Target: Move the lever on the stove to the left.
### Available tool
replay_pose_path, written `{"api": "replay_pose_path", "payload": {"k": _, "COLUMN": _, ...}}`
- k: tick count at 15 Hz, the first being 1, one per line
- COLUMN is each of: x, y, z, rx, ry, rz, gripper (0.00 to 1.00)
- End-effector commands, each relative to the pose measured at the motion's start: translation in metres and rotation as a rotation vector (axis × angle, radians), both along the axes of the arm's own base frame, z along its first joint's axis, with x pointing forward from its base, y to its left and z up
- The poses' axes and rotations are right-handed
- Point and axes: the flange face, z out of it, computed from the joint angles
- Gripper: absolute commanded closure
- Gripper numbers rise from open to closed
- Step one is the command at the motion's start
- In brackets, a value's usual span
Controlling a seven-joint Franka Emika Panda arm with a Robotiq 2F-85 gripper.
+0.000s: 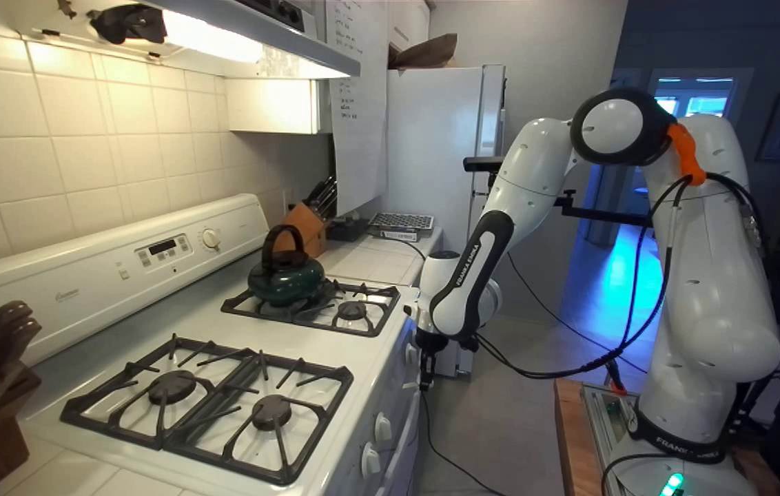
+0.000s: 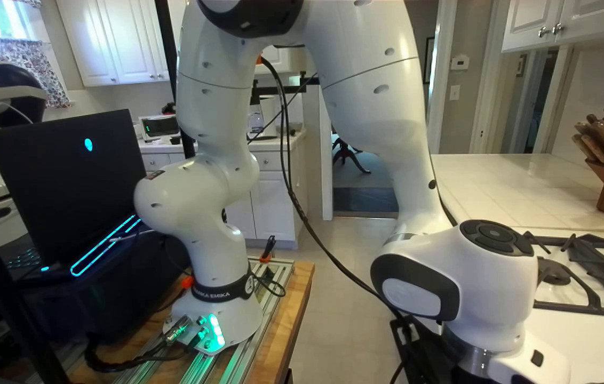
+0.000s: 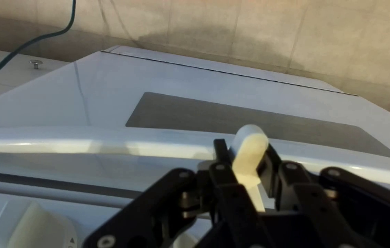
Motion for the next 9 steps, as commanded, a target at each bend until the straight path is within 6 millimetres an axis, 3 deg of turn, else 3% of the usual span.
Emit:
{"api": "replay_pose_path", "payload": {"k": 1, "x": 0.014, "y": 0.04, "z": -0.004, "rx": 0.007, "ry": 0.015, "rz": 0.068, "gripper": 0.94}}
{"api": "replay_pose_path", "payload": {"k": 9, "x": 0.024, "y": 0.073, "z": -0.005, "rx": 0.014, "ry": 0.027, "rz": 0.138, "gripper": 0.94}}
